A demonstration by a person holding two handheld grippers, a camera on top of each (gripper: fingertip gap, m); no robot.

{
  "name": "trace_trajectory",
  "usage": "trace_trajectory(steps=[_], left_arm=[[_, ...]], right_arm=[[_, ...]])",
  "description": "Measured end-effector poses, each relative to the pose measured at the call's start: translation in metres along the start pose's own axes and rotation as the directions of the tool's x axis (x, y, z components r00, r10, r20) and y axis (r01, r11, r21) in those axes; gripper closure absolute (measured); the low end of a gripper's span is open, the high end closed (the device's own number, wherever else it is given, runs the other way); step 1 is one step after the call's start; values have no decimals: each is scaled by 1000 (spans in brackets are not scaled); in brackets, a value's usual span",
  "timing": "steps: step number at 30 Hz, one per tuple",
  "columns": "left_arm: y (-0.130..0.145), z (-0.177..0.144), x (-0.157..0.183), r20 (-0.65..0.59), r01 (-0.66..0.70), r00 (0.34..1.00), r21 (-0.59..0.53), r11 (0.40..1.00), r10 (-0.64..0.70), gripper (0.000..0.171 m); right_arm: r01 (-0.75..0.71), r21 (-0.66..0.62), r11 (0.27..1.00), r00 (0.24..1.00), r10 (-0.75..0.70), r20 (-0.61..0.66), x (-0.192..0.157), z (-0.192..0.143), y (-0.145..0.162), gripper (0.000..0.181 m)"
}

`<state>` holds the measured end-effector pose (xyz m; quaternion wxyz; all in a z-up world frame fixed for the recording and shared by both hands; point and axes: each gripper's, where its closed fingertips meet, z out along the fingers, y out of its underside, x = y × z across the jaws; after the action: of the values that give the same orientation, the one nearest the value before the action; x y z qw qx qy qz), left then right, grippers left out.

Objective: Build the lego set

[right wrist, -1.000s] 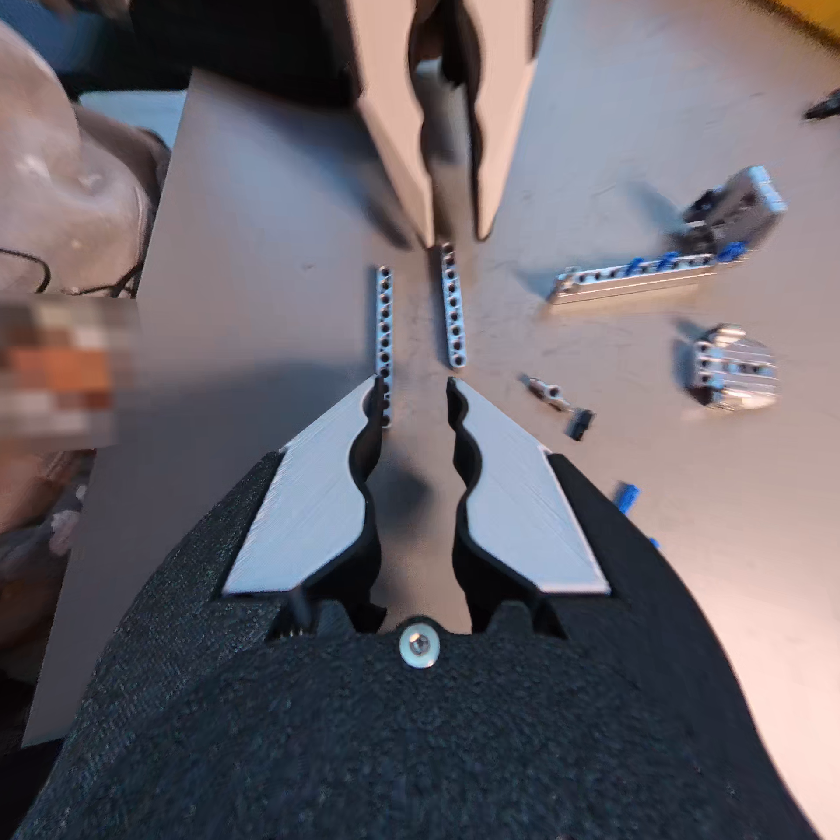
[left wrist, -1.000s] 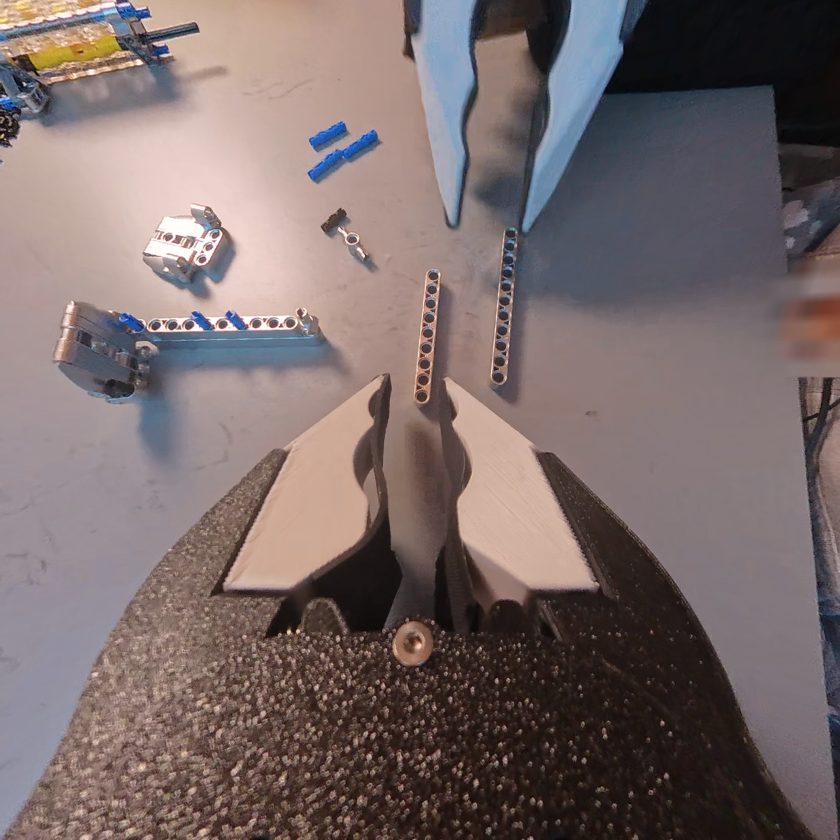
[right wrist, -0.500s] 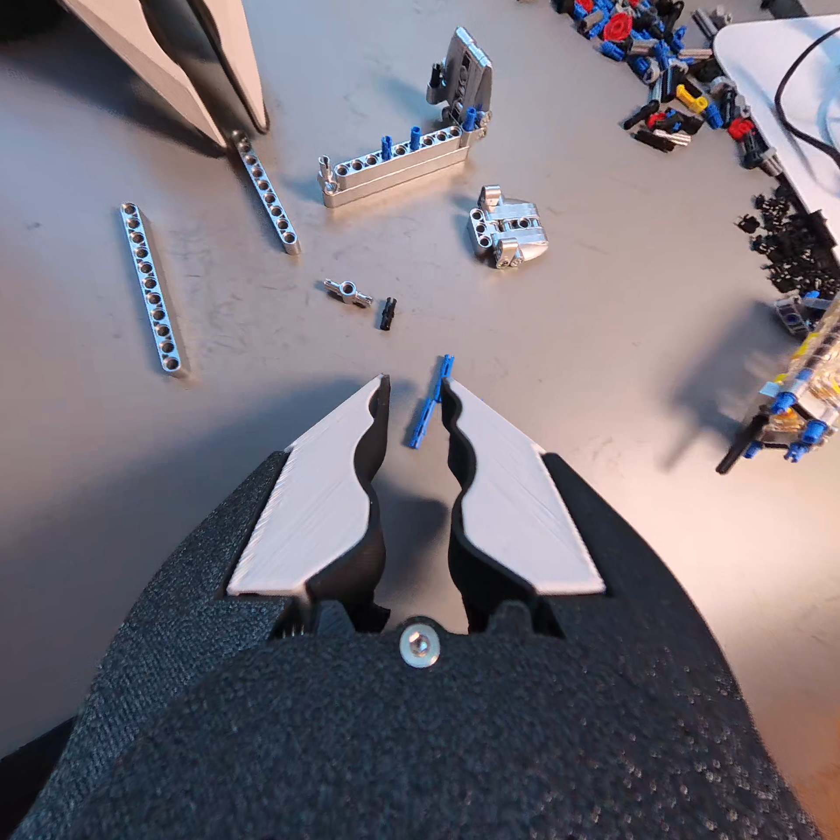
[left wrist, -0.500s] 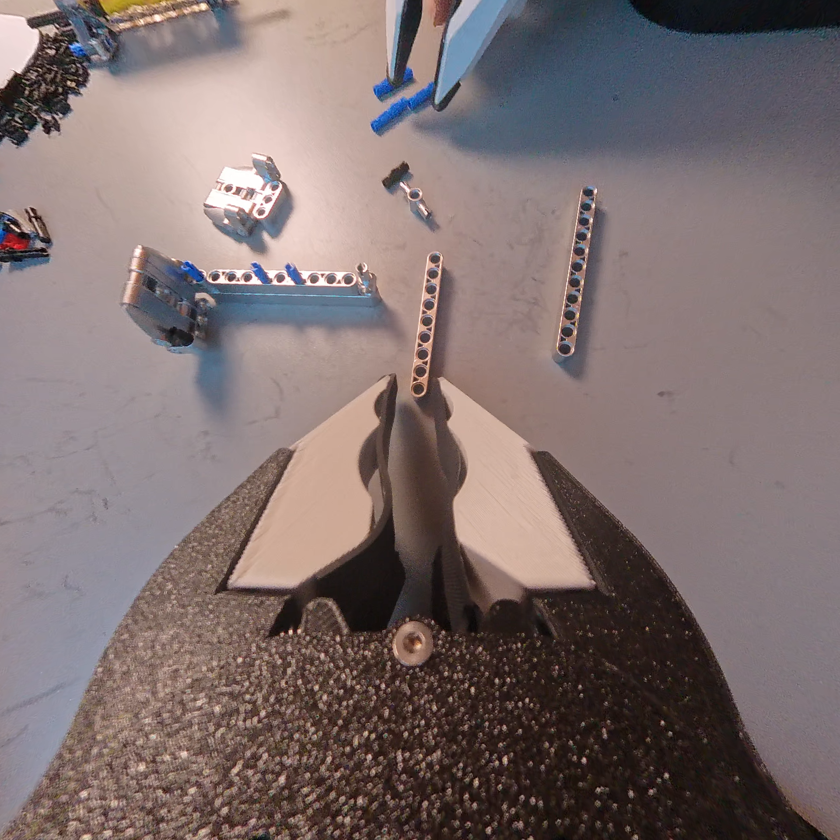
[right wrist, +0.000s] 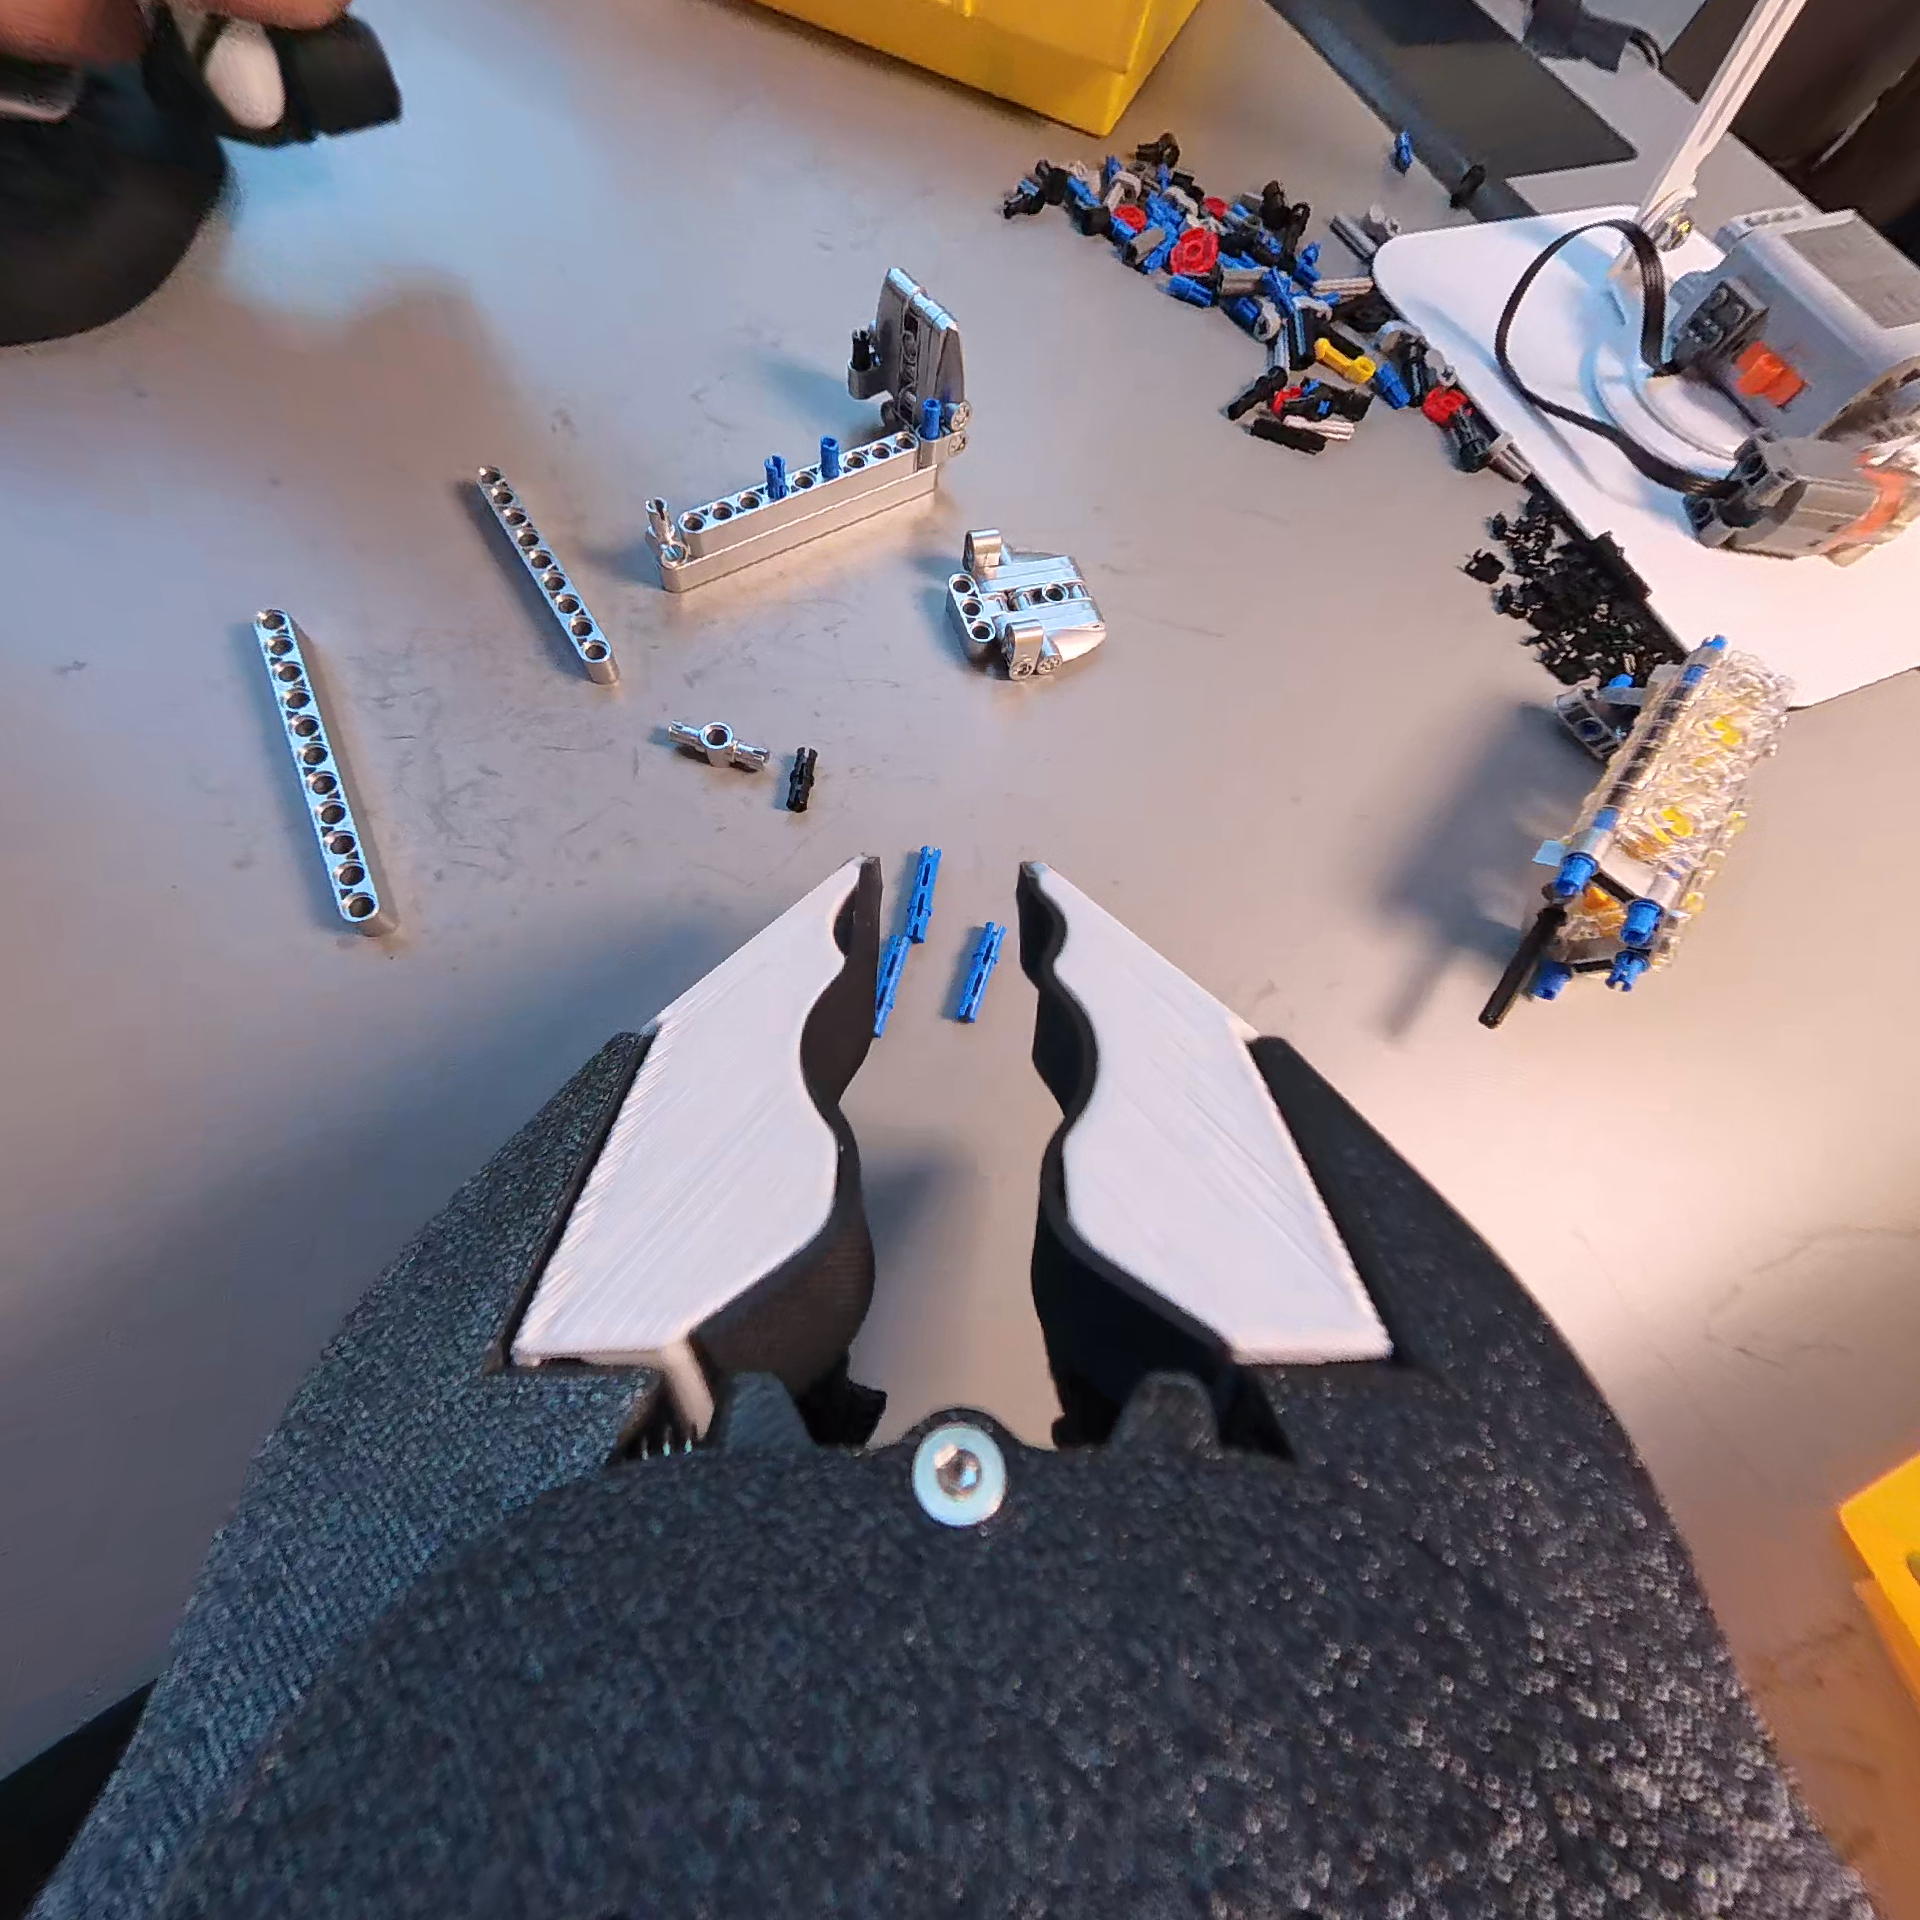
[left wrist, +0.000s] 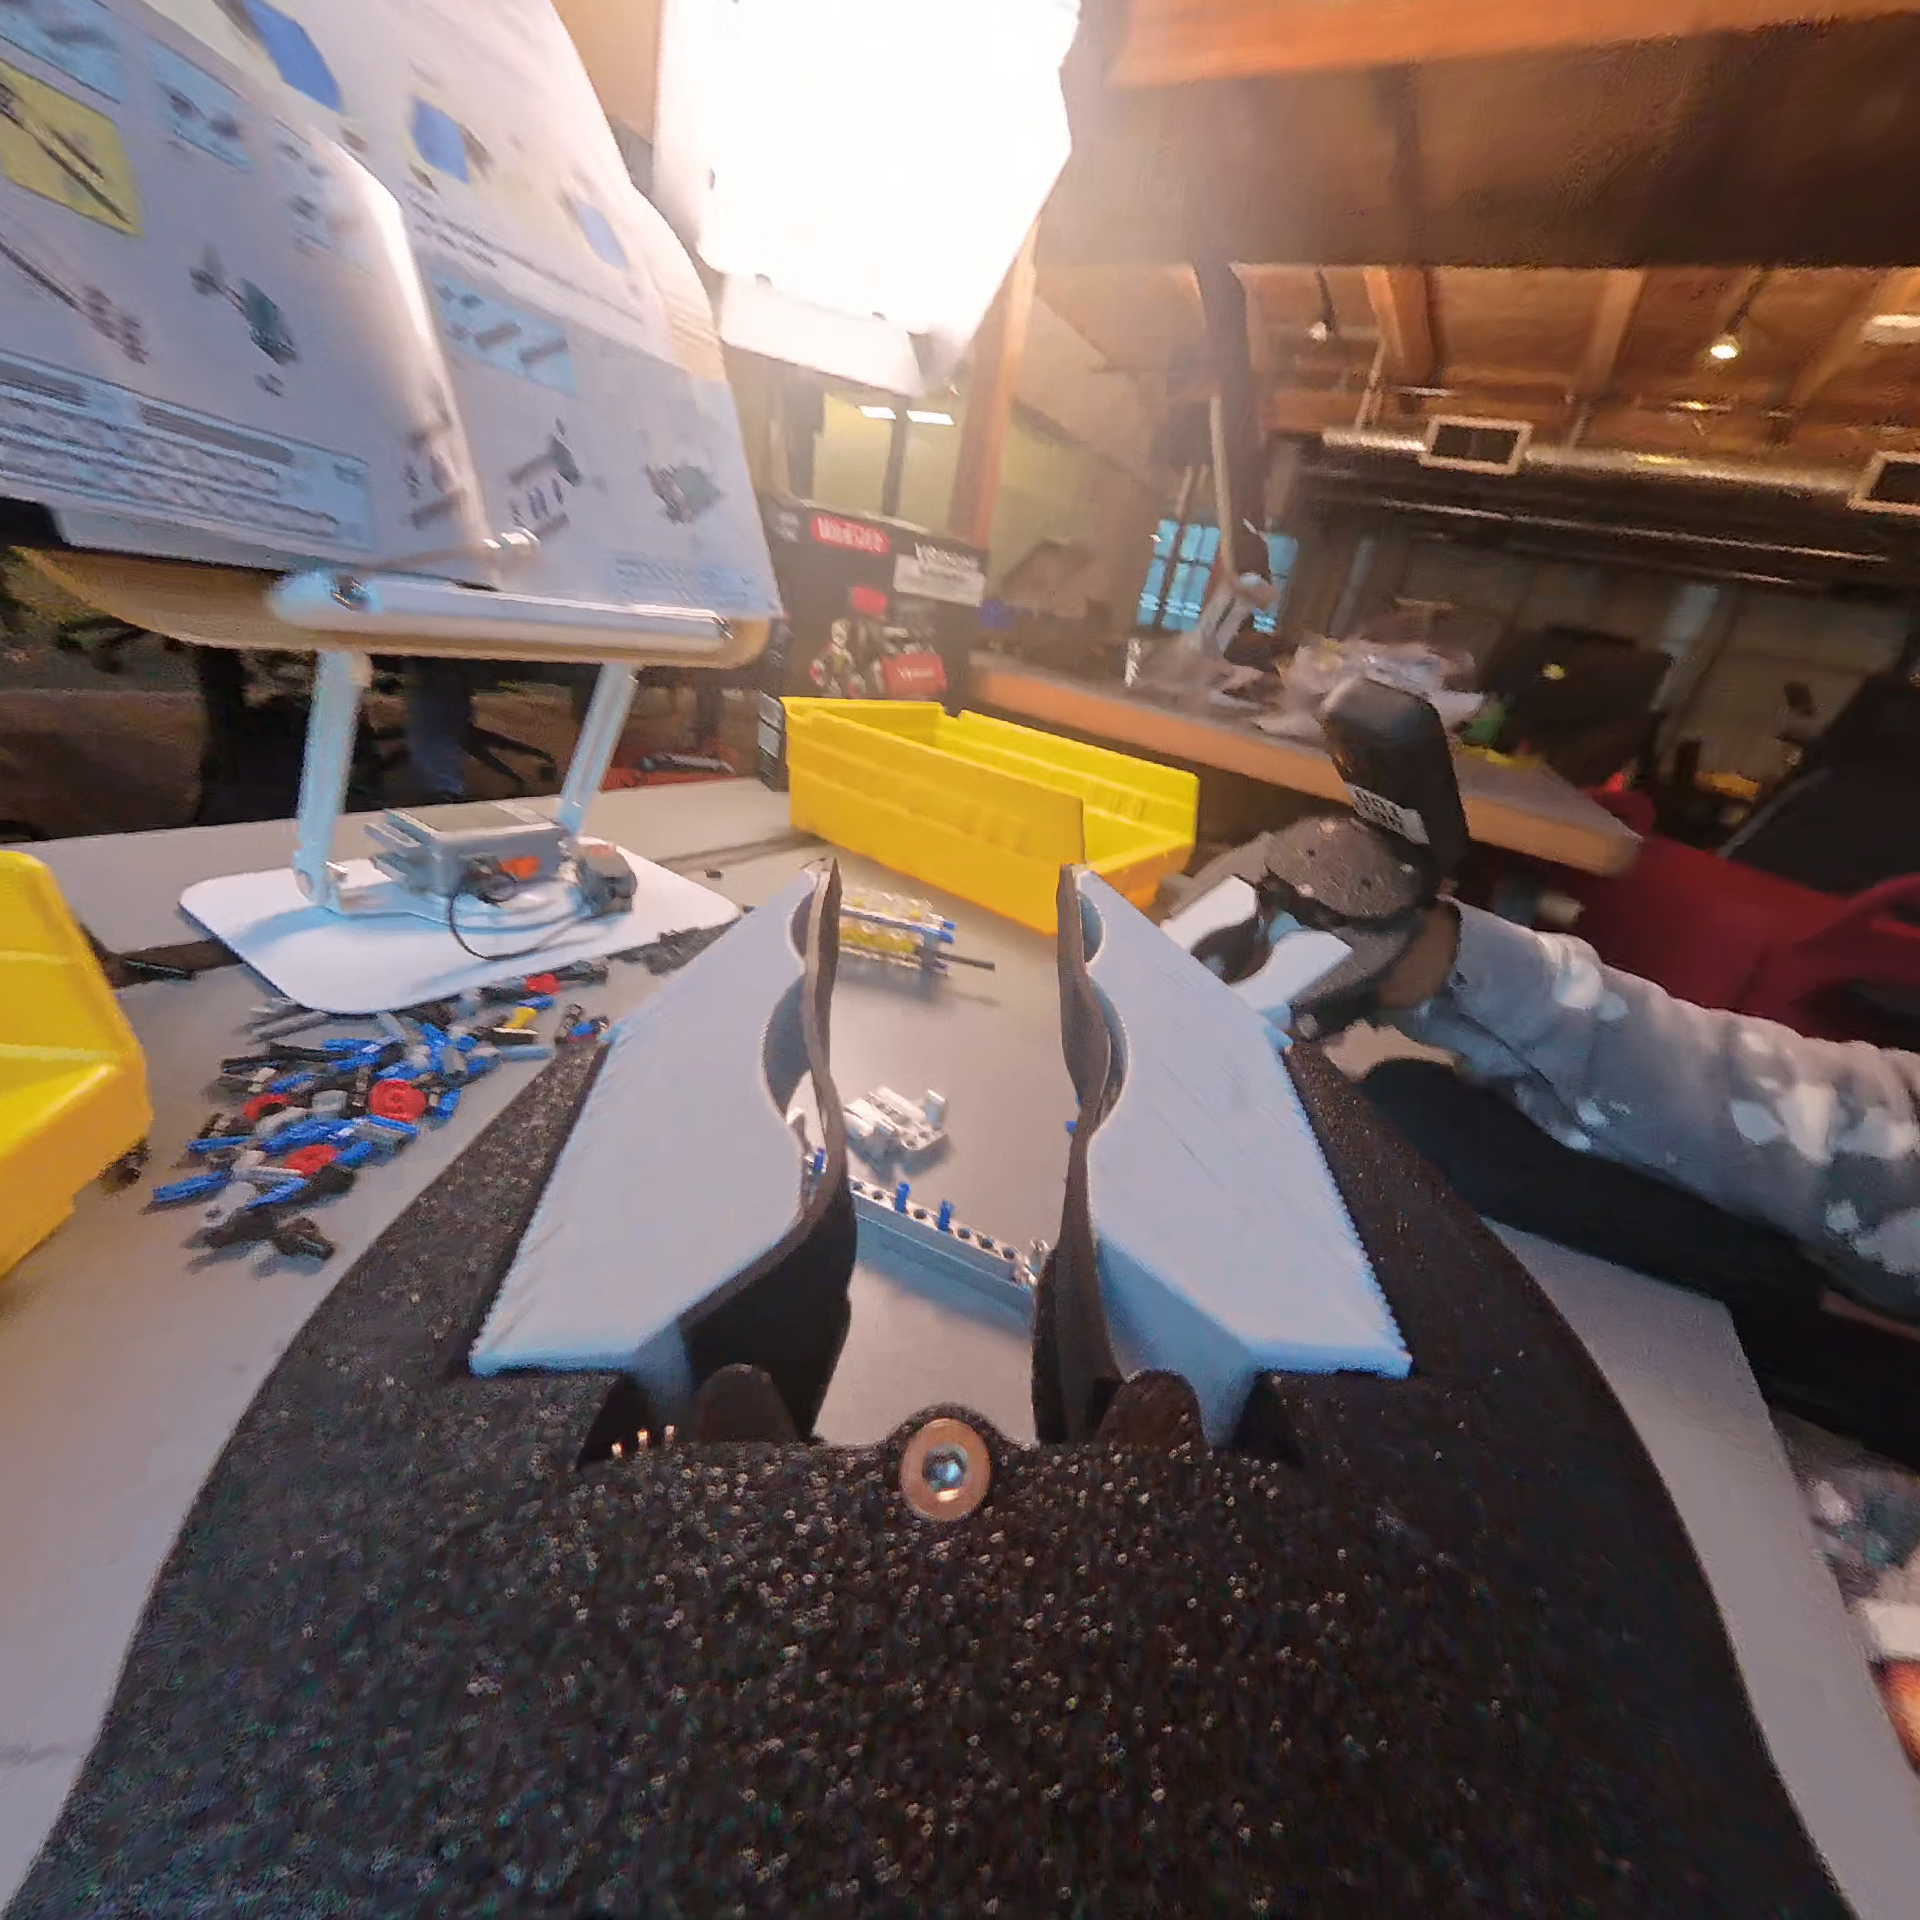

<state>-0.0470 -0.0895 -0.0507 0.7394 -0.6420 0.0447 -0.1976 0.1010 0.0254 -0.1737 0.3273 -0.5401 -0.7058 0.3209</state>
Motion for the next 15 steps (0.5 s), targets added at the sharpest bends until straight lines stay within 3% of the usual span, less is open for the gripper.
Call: trace_trajectory(steps=[2, 5, 12, 15], left_arm=[[-8, 0, -9, 63, -49, 997, 31, 998, 47, 139], [-14, 3, -22, 131, -87, 988, 30, 996, 82, 171], [-29, 22, -36, 137, -115, 985, 38, 993, 109, 171], [-20, 25, -41, 157, -148, 977, 13, 989, 144, 171]], right_arm=[[-7, -19, 1000, 1000, 7, -7, 1, 1, 3, 155], [-13, -63, 998, 1000, 13, 0, 1, 3, 11, 149], [15, -166, 986, 996, -1, 86, -16, 4, 29, 161], [16, -199, 980, 995, 4, 99, -19, 5, 34, 164]])
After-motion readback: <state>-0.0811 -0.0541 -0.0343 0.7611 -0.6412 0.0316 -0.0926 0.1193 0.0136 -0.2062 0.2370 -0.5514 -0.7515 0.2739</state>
